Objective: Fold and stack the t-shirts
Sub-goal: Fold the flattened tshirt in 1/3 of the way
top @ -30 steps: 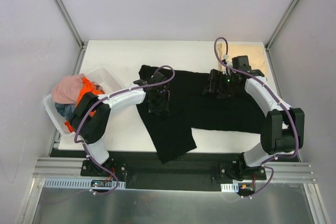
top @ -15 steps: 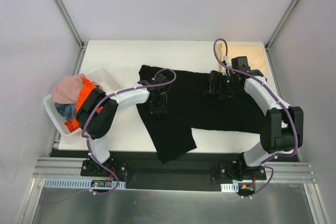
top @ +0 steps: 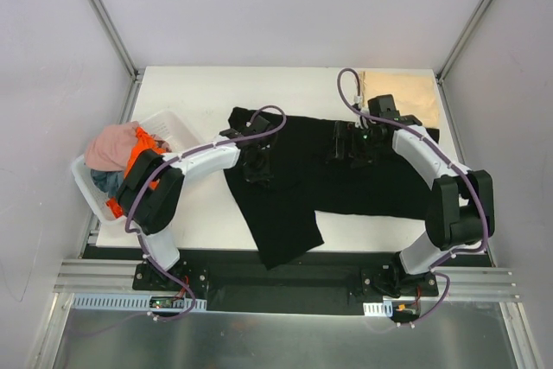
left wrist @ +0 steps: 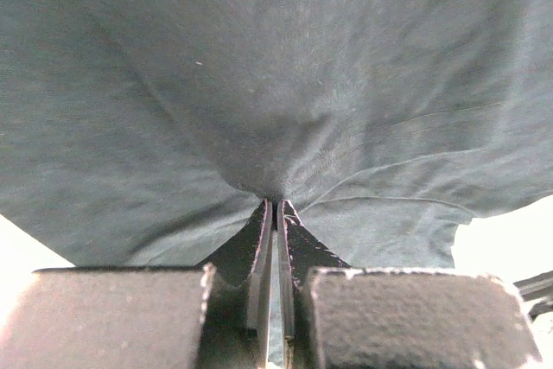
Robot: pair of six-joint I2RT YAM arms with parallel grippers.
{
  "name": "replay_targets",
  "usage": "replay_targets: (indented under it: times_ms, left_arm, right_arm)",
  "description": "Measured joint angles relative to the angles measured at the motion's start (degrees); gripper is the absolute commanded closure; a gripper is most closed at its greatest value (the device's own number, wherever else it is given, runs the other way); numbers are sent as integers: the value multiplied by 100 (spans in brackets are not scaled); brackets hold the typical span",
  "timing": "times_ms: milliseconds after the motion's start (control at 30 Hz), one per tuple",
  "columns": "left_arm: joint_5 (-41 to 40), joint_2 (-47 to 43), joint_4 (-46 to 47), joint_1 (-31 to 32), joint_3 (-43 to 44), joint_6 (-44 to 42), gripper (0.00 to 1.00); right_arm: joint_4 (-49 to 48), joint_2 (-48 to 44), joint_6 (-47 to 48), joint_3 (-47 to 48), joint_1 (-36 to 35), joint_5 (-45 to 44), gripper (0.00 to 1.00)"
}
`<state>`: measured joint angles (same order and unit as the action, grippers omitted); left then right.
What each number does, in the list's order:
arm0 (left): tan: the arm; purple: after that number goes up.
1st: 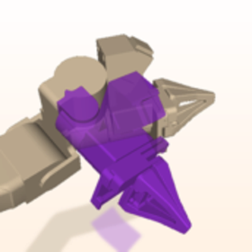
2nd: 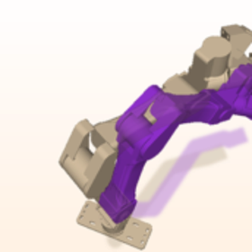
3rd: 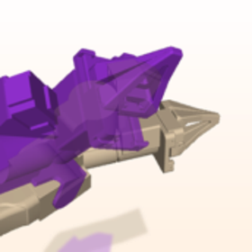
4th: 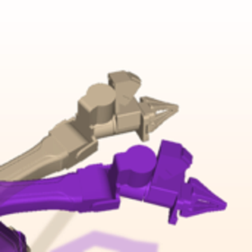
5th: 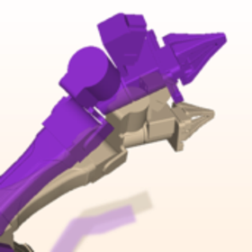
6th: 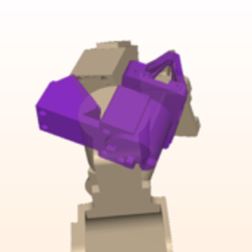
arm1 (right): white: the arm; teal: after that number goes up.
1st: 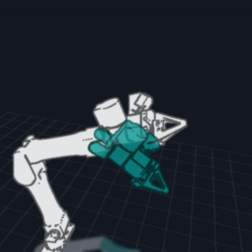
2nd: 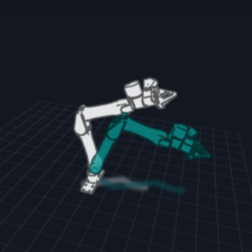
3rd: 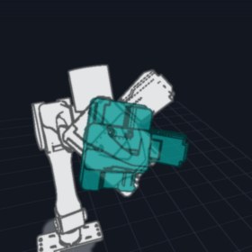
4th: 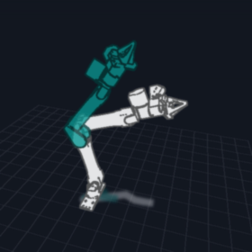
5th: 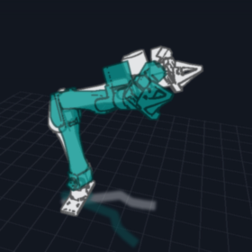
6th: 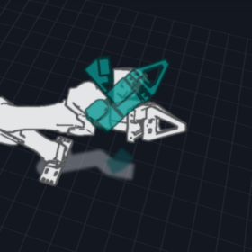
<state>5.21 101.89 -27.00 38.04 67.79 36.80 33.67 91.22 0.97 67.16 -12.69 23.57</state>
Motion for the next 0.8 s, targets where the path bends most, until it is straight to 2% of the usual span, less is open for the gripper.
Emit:
replay_targets:
  times_ms: [167, 367, 600, 800]
  left_arm:
    - [-122, -424, -7, -256, 0, -9, 100]
    - [-186, -481, -31, -619, 0, -28, 100]
    - [-275, -479, -35, -896, 13, -39, 100]
    - [-258, -461, -35, -1001, 98, -83, 100]
  right_arm:
    - [-109, 127, 22, 0, -422, -7, 5]
    - [-413, 367, 55, -2, -1029, 68, 8]
    - [-634, 710, 208, 4, -1589, -122, 28]
    - [-874, 1303, 72, 48, -1902, -164, 39]
